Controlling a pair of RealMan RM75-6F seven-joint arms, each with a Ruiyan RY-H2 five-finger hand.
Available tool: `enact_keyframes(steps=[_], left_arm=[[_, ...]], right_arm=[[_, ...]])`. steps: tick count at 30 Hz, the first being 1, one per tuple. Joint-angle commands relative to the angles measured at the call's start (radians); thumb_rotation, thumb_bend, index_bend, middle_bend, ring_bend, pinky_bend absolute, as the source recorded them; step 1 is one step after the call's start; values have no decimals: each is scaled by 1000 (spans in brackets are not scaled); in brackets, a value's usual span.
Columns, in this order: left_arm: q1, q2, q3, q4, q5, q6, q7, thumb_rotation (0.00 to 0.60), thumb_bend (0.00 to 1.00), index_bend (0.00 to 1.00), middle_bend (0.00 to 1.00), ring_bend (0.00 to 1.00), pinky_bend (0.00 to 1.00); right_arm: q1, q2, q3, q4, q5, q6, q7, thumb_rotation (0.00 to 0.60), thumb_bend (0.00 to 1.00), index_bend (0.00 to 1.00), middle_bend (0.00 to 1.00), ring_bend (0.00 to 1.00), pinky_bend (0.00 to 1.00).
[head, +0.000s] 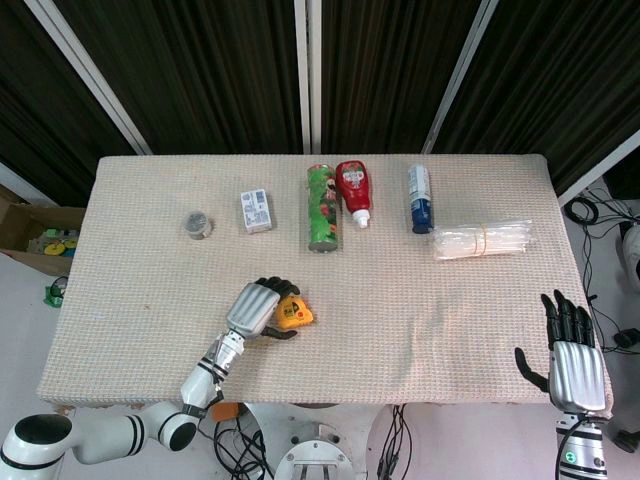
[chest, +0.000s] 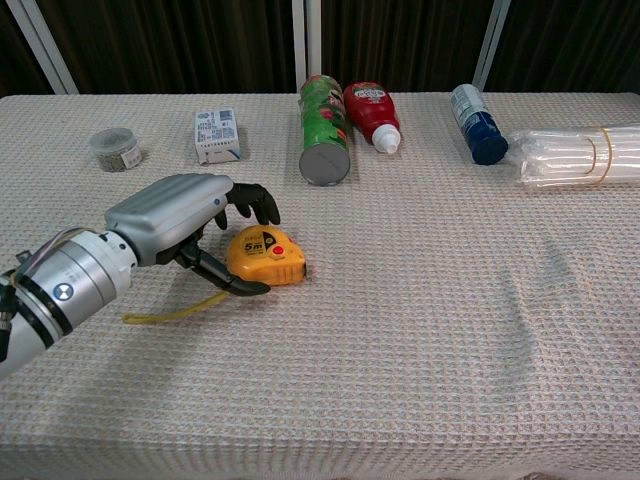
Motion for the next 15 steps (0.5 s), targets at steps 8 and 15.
enact_keyframes(steps=[8,15], left_arm=[[-4,-12,-1,19,-9,-4,-13,519,78,399,395,346,472],[-4,-18,-5,25,-4,10,-42,600,178,426,423,401,520]], right_arm=[[0,-3,-2,4,3,-4,1,600,276,0,0,0,0],[-1,-2,-3,3,3,-4,1,600,278,0,0,0,0]])
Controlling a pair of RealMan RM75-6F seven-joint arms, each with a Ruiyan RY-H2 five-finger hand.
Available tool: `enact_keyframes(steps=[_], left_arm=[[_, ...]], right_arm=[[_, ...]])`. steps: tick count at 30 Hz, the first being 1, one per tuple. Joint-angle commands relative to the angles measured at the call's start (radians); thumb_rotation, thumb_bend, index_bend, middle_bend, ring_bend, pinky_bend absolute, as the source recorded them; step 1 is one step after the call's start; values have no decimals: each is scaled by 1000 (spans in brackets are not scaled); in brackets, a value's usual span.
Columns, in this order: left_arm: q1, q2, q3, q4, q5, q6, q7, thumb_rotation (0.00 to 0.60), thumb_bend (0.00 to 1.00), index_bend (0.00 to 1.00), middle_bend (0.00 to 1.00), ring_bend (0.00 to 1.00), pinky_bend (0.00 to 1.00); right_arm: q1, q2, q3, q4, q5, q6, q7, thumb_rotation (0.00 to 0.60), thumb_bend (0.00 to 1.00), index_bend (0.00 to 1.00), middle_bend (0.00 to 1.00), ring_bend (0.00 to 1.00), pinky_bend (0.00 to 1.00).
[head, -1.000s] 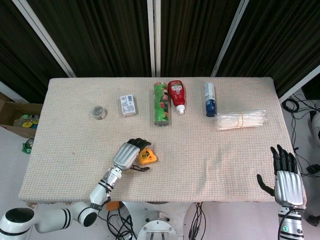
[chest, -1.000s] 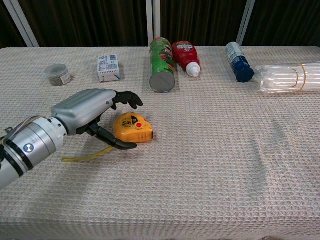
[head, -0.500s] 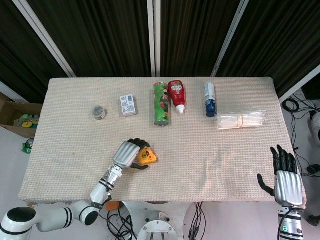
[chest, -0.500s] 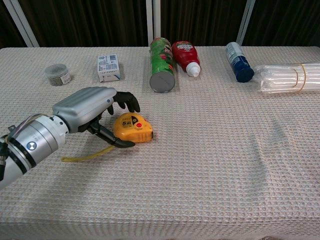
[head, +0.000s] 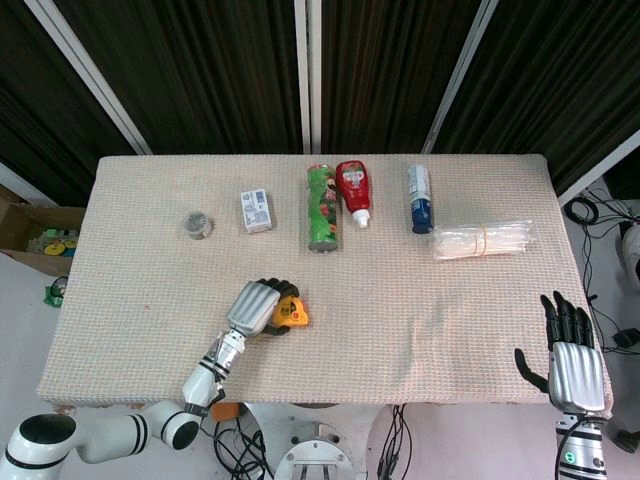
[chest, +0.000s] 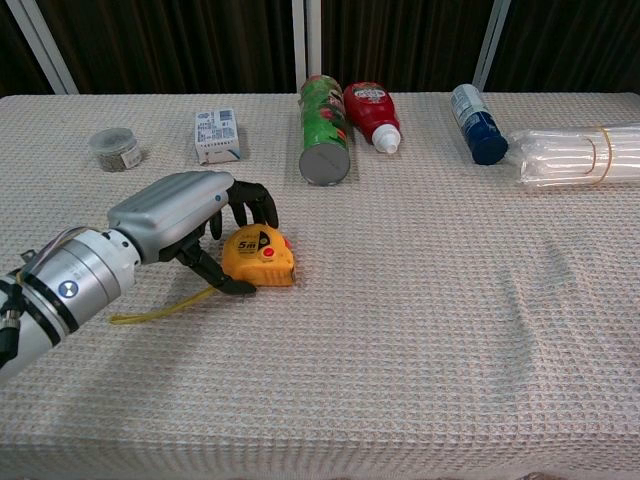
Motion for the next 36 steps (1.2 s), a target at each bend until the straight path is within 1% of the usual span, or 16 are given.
enact_keyframes(steps=[1,5,10,14,19,22,25,28,33,36], left_arm=[[0,-1,-1,0,0,2,-8,600,192,434,431,407,525],[2,-3,-5,-2,6,16,-31,600,235,474,467,441,555],[8,4,-19,-32,12,39,-115,600,246,516,506,478,588],[7,20,-42,-75,20,63,-165,600,247,525,516,486,596],[-10,28,-84,-128,18,87,-118,600,246,532,523,492,601],[-28,19,-114,-159,4,86,-88,600,246,532,523,492,601],[-44,-5,-143,-174,-14,97,-48,600,246,533,523,492,601],[-60,-29,-171,-200,-26,111,-19,600,246,533,522,492,600],[-81,-63,-212,-234,-52,123,-27,600,244,533,522,491,597],[-95,-82,-231,-231,-58,128,-39,600,244,533,522,492,595]], right_arm=[[0,0,0,0,0,-1,0,600,278,0,0,0,0],[0,0,0,1,0,0,1,600,280,0,0,0,0],[1,0,0,1,-4,-1,1,600,281,0,0,0,0],[10,-7,4,4,-29,4,3,600,289,0,0,0,0],[43,-37,19,9,-104,17,11,600,292,0,0,0,0],[80,-60,35,-13,-136,-6,-33,600,286,0,0,0,0],[122,-106,67,-43,-157,-25,-95,600,251,0,0,0,0],[175,-179,105,-56,-165,-55,-156,600,242,8,5,0,0],[250,-286,147,-51,-140,-117,-207,600,240,59,12,0,0],[291,-347,169,-43,-115,-149,-219,600,240,122,20,0,0]])
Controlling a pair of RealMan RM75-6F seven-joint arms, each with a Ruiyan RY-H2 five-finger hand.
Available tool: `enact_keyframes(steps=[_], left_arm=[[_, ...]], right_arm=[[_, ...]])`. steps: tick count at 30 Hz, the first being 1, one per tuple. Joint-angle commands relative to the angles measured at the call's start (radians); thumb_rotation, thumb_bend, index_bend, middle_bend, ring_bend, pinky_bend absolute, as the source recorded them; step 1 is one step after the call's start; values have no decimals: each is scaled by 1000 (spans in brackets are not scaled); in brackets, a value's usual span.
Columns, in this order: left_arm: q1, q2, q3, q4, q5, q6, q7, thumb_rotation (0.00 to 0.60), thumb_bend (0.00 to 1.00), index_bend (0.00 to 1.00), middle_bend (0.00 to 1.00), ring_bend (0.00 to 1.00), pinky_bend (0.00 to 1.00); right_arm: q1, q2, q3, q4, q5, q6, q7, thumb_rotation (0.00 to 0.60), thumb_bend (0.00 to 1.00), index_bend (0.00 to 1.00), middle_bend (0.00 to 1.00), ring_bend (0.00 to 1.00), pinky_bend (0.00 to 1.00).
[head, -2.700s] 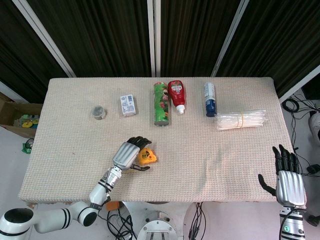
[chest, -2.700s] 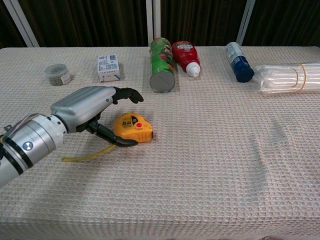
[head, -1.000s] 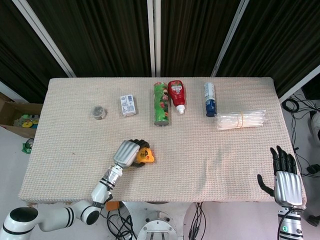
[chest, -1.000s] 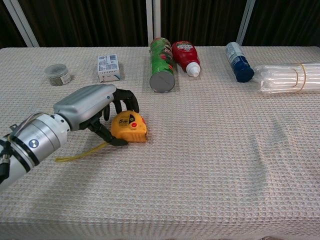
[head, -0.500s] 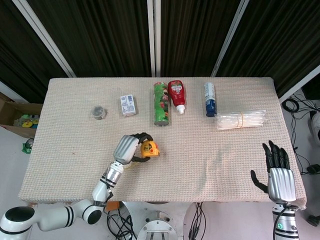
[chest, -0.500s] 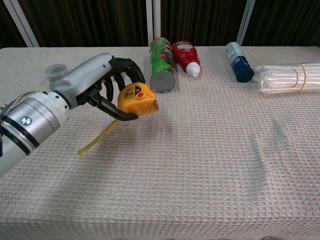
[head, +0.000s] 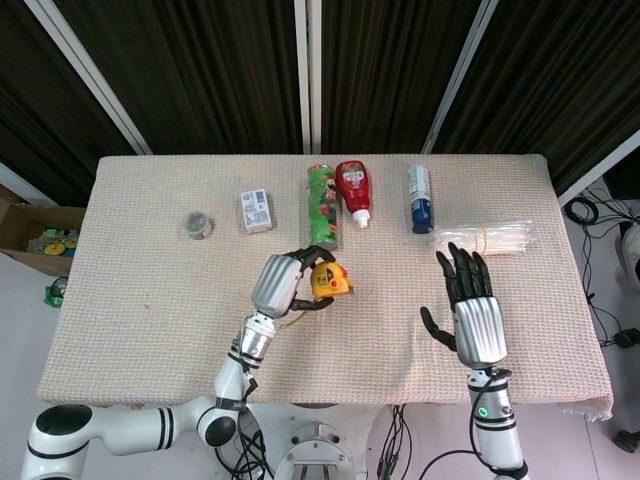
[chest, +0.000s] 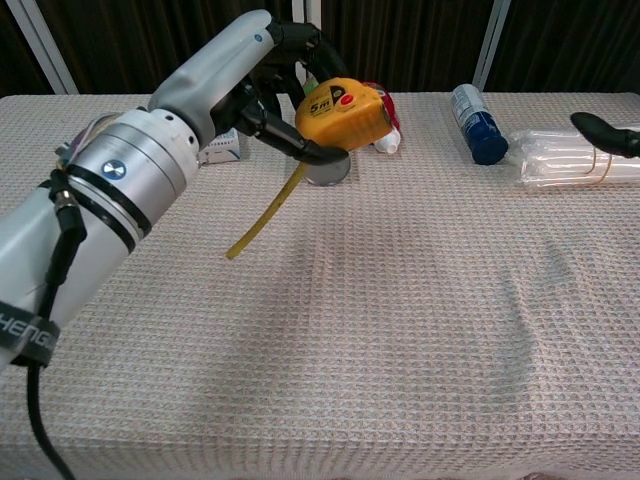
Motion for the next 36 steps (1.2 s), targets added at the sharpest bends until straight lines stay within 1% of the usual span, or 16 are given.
enact_keyframes(steps=[1,5,9,17,24,36], left_arm=[[-13,-17,-16,0,-14,2,-14,600,244,533,522,492,595],[-22,-35,-37,-7,-48,-4,-30,600,244,534,523,492,594],[-25,-45,-52,-21,-83,-11,-44,600,244,534,523,492,593],[-29,-48,-55,-39,-115,-14,-46,600,245,534,523,492,593],[-30,-44,-43,-37,-116,-16,-58,600,255,537,524,492,592],[-33,-45,-37,-30,-113,-17,-99,600,258,538,524,492,590]], right_arm=[[65,-80,38,7,34,-55,-31,600,240,141,22,0,0],[103,-137,55,25,39,-65,-60,600,240,179,33,0,0],[127,-178,61,43,54,-71,-66,600,240,226,39,0,0],[157,-232,64,86,84,-72,-62,600,240,247,42,0,0],[170,-258,68,121,82,-45,-41,600,240,318,54,0,0],[194,-273,69,140,98,-41,-37,600,240,323,55,0,0]])
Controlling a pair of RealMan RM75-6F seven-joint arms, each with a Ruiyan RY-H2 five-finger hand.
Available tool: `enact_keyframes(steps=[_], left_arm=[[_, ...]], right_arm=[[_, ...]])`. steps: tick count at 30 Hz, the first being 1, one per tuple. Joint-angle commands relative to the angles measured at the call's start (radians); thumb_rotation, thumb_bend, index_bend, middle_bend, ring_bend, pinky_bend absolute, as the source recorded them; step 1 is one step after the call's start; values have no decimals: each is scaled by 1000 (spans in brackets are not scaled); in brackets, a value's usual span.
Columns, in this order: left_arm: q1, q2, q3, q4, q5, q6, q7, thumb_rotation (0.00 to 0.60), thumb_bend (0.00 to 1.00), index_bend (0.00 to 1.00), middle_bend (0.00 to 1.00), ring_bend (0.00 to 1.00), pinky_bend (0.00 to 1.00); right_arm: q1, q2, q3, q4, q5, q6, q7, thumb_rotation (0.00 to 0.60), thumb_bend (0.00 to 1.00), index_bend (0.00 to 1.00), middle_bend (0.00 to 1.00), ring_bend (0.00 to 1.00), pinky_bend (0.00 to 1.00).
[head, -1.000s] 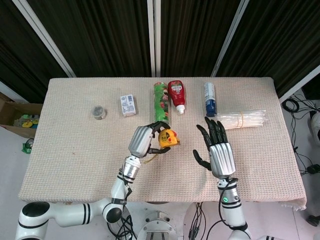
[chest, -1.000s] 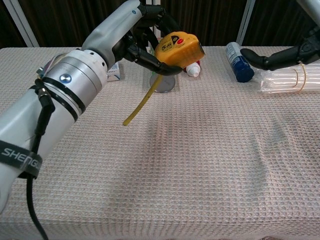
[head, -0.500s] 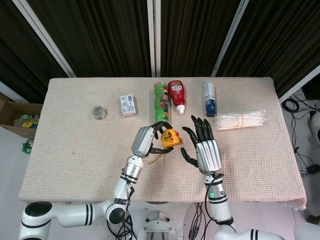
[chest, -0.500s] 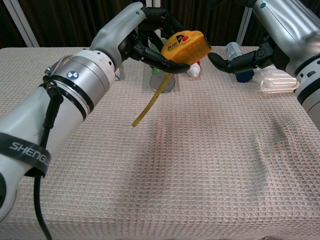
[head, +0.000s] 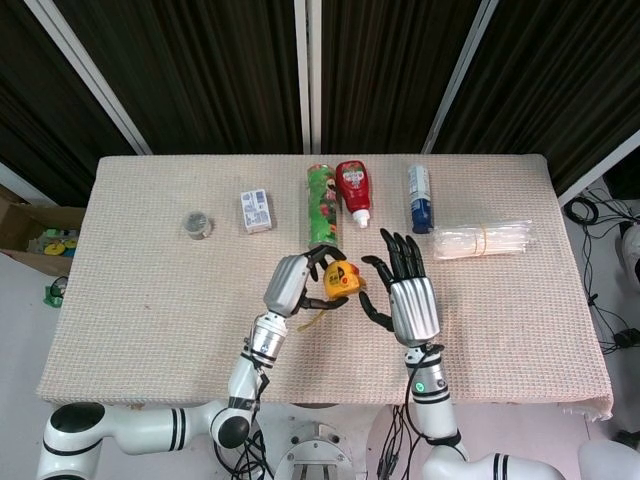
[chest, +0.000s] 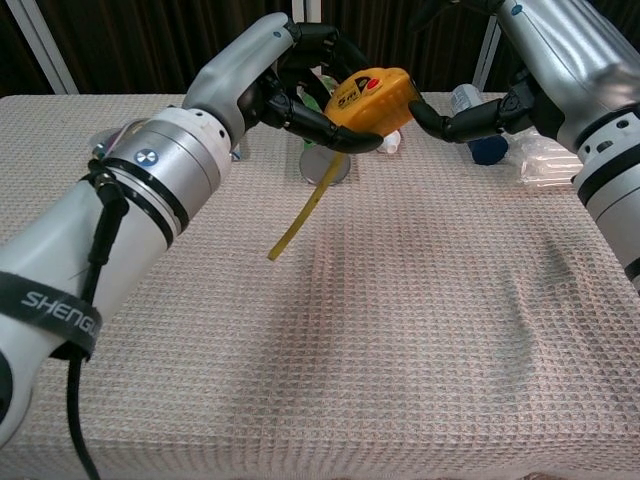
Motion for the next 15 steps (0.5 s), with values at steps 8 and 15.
enact_keyframes(steps=[8,15], left_arm=[[2,2,9,4,5,5,-17,600,260,538,524,492,587],[2,-6,17,25,27,20,-36,600,264,539,524,492,587]], right_arm=[[9,-8,-3,10,3,15,12,600,258,337,58,0,0],[15,-11,-5,16,7,20,16,600,307,373,62,0,0]])
